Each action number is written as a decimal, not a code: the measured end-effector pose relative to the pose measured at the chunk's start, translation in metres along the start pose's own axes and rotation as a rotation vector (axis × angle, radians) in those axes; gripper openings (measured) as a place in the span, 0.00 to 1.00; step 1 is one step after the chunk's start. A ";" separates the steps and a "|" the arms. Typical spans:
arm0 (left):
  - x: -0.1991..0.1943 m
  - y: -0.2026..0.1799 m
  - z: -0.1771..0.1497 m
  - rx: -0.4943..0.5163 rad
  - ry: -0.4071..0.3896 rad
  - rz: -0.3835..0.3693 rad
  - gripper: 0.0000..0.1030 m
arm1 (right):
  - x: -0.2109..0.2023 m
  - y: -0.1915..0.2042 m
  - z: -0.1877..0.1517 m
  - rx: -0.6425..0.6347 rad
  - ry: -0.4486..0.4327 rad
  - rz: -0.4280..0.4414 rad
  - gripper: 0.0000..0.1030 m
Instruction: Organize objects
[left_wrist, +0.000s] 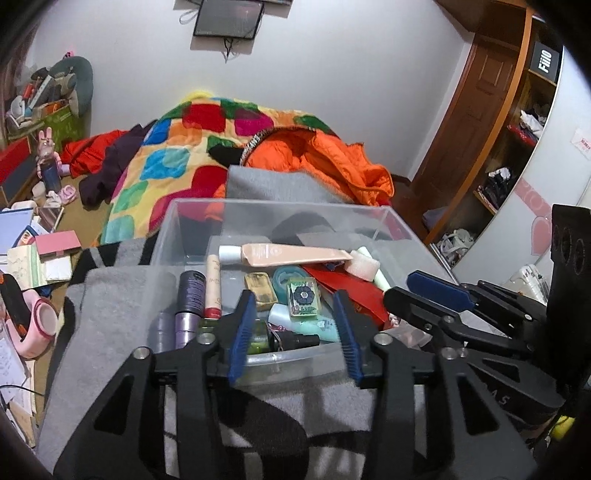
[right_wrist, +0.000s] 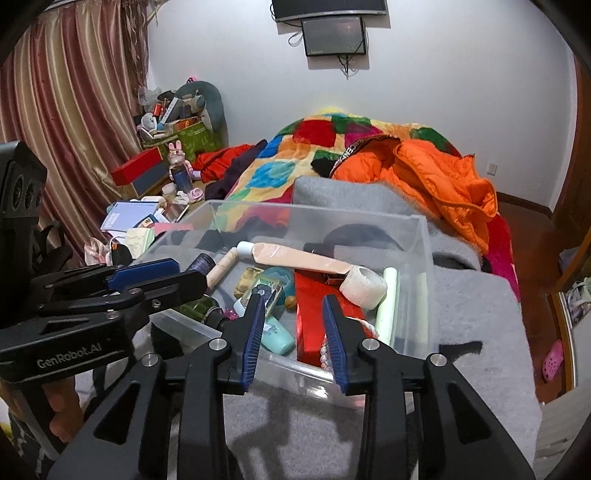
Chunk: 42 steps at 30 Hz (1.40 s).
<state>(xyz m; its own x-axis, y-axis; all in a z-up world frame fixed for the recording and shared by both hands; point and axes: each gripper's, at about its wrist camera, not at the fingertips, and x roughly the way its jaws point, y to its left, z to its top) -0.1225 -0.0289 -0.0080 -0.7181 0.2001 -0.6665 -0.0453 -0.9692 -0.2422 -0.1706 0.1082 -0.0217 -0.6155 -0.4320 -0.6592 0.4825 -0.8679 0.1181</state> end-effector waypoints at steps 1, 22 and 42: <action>-0.004 0.000 0.000 0.001 -0.012 0.007 0.50 | -0.003 0.000 0.000 0.001 -0.005 0.001 0.34; -0.041 -0.011 -0.037 0.067 -0.064 0.071 0.92 | -0.051 -0.002 -0.025 -0.004 -0.050 -0.039 0.77; -0.038 -0.007 -0.046 0.042 -0.038 0.073 0.92 | -0.046 -0.005 -0.034 0.039 -0.014 -0.017 0.77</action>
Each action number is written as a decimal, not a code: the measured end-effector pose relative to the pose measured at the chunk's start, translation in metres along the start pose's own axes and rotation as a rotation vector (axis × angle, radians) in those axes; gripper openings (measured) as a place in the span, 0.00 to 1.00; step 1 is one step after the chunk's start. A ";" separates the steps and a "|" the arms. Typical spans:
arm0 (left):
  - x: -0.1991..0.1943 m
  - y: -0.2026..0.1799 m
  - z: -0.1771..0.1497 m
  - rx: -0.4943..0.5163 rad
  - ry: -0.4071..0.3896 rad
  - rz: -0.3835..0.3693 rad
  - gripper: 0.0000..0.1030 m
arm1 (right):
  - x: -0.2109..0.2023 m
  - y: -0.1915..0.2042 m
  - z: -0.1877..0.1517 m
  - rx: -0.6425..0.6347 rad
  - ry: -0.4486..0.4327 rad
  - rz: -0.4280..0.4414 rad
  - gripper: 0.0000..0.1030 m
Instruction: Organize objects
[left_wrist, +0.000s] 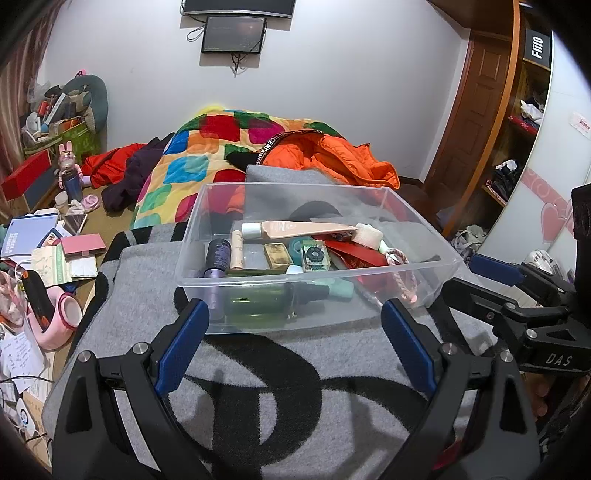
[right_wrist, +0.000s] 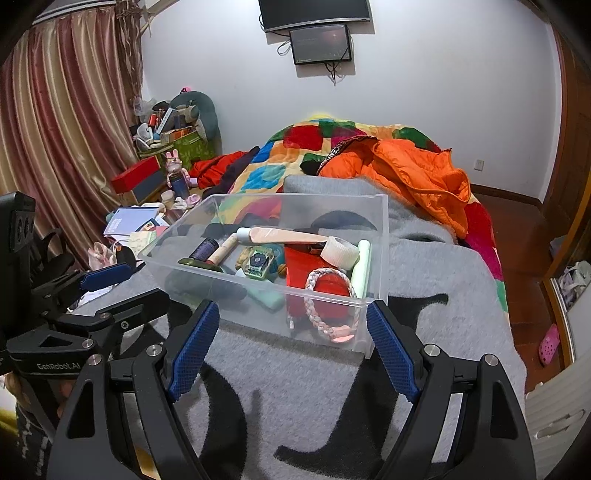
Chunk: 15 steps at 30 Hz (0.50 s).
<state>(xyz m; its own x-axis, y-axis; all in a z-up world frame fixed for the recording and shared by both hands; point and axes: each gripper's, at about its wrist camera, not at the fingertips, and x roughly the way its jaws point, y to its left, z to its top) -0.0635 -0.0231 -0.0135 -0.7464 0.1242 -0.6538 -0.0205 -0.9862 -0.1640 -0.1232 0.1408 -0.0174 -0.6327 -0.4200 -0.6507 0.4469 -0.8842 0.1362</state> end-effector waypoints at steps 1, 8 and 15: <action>0.000 0.000 0.000 0.000 0.000 -0.001 0.92 | 0.000 0.000 0.000 0.000 0.000 0.000 0.77; 0.000 -0.001 0.001 0.002 0.000 0.000 0.92 | 0.000 0.000 -0.001 0.003 0.001 0.002 0.77; 0.000 -0.002 0.002 0.005 -0.002 0.000 0.92 | -0.001 0.001 -0.001 0.004 0.000 0.004 0.77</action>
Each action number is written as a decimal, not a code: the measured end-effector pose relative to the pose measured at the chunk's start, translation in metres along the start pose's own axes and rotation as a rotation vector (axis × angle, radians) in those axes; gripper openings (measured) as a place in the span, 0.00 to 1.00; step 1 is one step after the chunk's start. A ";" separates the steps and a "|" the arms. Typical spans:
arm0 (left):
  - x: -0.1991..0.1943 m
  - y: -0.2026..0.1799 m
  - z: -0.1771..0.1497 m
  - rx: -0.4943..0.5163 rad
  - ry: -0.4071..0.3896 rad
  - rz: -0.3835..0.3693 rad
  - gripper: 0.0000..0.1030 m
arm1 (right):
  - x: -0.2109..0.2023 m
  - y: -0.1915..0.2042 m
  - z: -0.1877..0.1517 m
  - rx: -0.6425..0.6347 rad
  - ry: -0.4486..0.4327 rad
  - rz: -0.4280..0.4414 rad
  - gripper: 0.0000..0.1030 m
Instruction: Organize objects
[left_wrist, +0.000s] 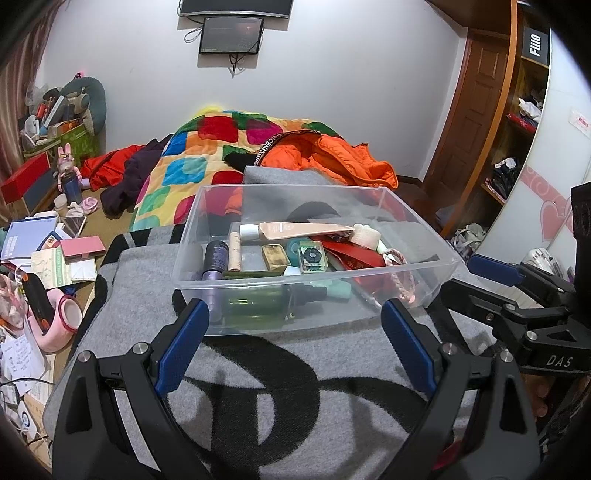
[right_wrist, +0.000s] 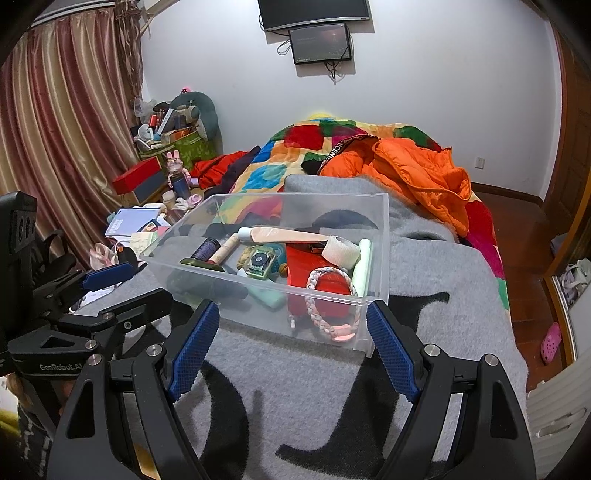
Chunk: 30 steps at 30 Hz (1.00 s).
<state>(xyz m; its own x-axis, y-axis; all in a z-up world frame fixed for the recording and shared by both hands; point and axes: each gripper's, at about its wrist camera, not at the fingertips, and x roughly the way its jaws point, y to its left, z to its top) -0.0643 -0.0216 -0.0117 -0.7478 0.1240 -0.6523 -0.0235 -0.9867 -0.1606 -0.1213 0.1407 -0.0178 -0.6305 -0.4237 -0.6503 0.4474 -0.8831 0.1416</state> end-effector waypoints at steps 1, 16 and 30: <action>0.000 -0.001 0.000 0.001 0.000 0.001 0.92 | 0.000 0.000 0.000 0.000 0.000 0.000 0.77; 0.000 0.002 0.002 -0.009 0.006 -0.002 0.92 | 0.000 0.002 -0.001 0.006 0.005 0.005 0.77; -0.001 0.001 0.001 -0.007 0.005 -0.002 0.92 | 0.000 0.001 -0.001 0.007 0.006 0.005 0.78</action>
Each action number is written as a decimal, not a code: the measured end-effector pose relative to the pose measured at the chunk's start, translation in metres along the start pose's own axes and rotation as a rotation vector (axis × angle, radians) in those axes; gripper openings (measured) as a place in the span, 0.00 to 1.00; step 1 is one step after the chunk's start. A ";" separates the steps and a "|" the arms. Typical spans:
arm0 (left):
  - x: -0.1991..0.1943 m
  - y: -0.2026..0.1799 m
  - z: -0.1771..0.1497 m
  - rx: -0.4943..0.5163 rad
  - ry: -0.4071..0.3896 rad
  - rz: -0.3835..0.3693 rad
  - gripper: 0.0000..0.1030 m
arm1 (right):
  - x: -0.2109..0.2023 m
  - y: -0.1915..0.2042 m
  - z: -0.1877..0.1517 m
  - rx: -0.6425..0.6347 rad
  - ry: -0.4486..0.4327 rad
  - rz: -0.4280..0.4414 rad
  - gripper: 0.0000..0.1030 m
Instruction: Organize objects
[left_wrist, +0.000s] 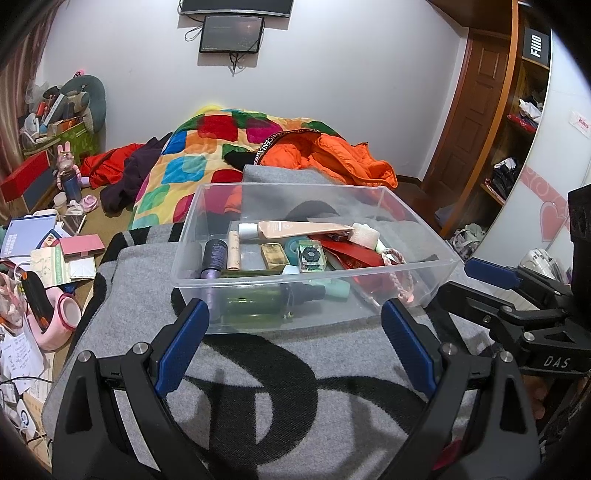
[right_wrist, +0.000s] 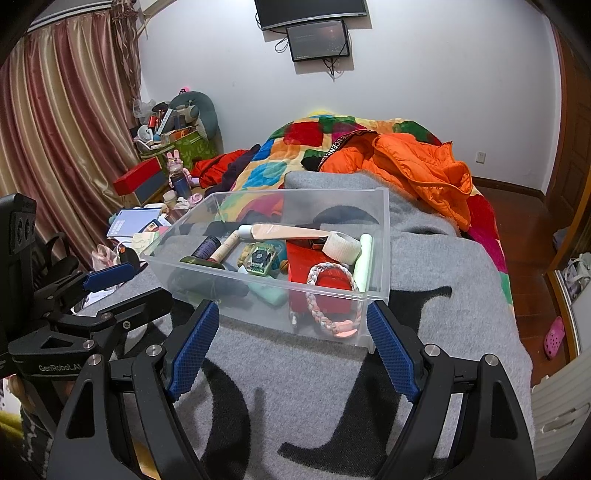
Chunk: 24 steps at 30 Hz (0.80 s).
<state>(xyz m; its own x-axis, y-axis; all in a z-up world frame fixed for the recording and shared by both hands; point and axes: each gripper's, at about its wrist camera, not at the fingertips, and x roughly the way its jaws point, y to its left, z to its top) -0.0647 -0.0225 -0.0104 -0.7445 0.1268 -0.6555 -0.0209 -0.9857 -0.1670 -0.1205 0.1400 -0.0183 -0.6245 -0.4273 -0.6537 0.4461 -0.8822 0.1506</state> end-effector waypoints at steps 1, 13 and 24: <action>0.000 0.000 0.000 0.000 0.000 0.001 0.92 | 0.000 0.001 0.000 0.000 0.000 0.000 0.78; -0.001 -0.001 0.000 0.003 0.000 -0.001 0.92 | 0.000 0.001 -0.002 0.006 0.001 0.002 0.78; 0.001 -0.002 -0.002 0.004 0.010 -0.006 0.92 | 0.000 0.001 -0.004 0.012 0.001 0.005 0.78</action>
<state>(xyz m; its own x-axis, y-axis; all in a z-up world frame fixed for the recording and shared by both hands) -0.0642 -0.0203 -0.0123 -0.7376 0.1334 -0.6620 -0.0278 -0.9854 -0.1677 -0.1173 0.1396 -0.0204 -0.6218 -0.4312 -0.6538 0.4415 -0.8825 0.1621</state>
